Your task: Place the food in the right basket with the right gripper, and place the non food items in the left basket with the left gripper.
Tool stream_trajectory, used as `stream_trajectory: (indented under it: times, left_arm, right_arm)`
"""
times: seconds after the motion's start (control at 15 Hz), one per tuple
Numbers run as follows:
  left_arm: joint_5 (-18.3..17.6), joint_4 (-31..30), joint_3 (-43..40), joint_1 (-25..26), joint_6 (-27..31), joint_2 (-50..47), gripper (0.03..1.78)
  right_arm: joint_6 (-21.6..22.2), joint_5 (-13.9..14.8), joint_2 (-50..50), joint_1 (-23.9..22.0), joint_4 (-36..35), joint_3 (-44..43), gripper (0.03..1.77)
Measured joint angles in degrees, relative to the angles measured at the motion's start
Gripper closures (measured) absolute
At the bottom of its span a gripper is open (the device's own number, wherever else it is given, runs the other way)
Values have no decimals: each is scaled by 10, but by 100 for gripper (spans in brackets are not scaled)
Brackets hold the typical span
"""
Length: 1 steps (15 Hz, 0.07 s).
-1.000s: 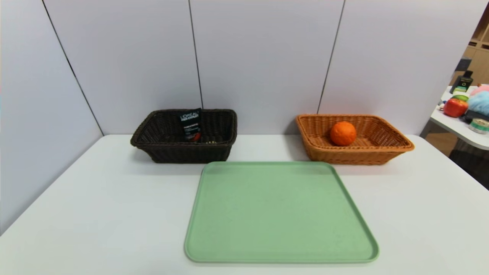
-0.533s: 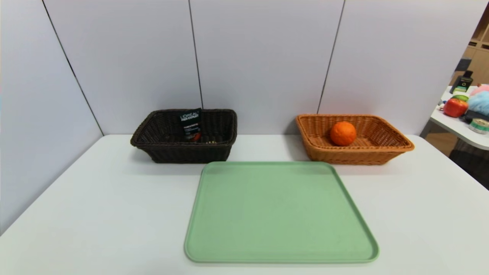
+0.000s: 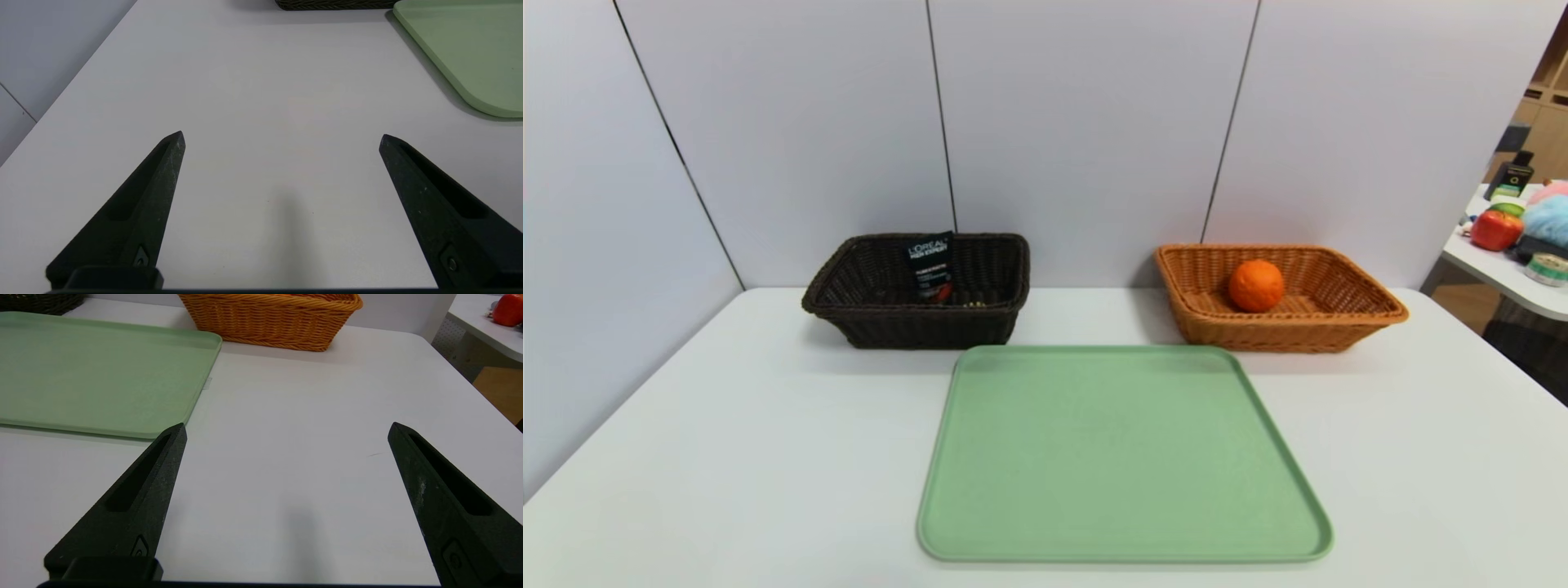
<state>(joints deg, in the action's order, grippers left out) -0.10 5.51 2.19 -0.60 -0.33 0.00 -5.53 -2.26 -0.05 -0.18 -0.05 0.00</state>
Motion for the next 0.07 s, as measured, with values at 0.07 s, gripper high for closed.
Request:
stream_trajectory:
  times: [0.07]
  left_arm:
    - [0, 0, 0, 0, 0, 0, 12]
  right_arm:
    - [1, 0, 0, 0, 0, 0, 10]
